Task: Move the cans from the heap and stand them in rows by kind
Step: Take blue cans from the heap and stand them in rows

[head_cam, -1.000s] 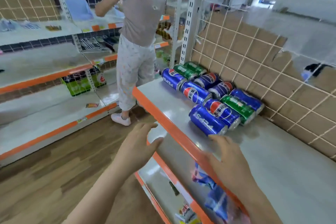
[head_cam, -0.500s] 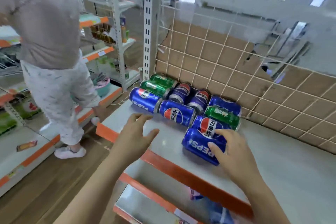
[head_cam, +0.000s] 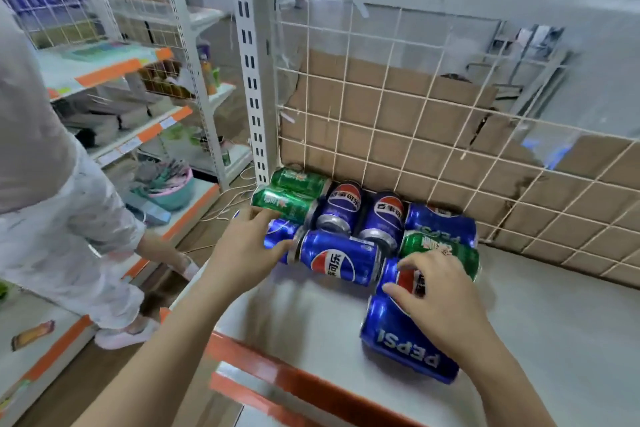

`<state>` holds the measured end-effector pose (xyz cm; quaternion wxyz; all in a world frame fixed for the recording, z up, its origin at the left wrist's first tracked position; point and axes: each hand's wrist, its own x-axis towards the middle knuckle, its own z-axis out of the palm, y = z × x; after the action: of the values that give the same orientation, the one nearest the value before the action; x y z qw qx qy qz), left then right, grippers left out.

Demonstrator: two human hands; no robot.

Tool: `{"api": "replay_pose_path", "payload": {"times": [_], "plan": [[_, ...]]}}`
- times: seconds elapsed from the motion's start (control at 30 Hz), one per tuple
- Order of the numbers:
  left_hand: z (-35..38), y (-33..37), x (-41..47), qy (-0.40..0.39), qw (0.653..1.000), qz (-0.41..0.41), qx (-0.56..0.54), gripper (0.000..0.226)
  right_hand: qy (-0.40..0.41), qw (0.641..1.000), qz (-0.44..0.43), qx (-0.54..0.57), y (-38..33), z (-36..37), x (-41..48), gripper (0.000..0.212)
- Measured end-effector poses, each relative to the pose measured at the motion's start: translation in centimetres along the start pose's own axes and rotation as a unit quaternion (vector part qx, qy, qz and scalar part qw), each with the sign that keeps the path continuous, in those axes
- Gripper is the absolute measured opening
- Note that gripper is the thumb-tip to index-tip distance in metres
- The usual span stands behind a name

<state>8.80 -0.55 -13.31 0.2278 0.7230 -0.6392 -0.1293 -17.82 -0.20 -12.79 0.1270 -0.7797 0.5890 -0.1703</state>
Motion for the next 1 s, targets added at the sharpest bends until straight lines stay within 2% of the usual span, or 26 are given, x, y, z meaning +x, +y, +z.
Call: {"api": "replay_pose_path", "payload": {"times": [0.1, 0.2, 0.3, 0.4, 0.53, 0.67, 0.73, 0.83, 0.9, 1.0], "plan": [[0.4, -1.0, 1.5, -0.07, 0.993, 0.042, 0.079, 0.069, -0.062, 0.996, -0.001, -0.061, -1.4, 0.5, -1.2, 0.036], [0.4, -1.5, 3.2, -0.116, 0.978, 0.074, 0.159, 0.095, -0.111, 0.988, 0.024, -0.106, -3.0, 1.5, -1.6, 0.055], [0.7, -2.8, 4.4, -0.154, 0.959, 0.108, 0.211, 0.092, -0.129, 0.98, 0.037, -0.148, -4.2, 2.2, -1.8, 0.069], [0.6, -3.8, 4.9, -0.154, 0.959, 0.118, 0.207, 0.089, -0.142, 0.975, 0.045, -0.167, -5.0, 3.0, -2.1, 0.072], [0.4, -5.5, 5.4, -0.161, 0.971, 0.109, 0.139, 0.089, -0.165, 0.969, 0.054, -0.176, -5.2, 3.2, -2.5, 0.077], [-0.5, -6.6, 6.1, -0.179, 0.975, 0.095, 0.09, 0.081, -0.15, 0.971, 0.065, -0.175, -5.4, 3.2, -2.5, 0.069], [-1.0, -6.4, 6.1, -0.189, 0.97, 0.108, 0.111, 0.078, -0.112, 0.983, 0.08, -0.122, -5.7, 3.2, -2.4, 0.068], [-1.8, -6.5, 6.0, -0.171, 0.966, 0.128, 0.148, 0.079, -0.007, 0.991, 0.123, 0.054, -6.3, 2.8, -2.1, 0.064], [-2.6, -6.9, 6.0, -0.141, 0.966, 0.153, 0.154, 0.082, 0.068, 0.97, 0.145, 0.182, -6.7, 2.6, -1.7, 0.056], [-3.5, -6.9, 5.6, -0.129, 0.97, 0.191, 0.071, 0.08, 0.123, 0.92, 0.181, 0.324, -7.4, 2.9, -1.2, 0.047]]}}
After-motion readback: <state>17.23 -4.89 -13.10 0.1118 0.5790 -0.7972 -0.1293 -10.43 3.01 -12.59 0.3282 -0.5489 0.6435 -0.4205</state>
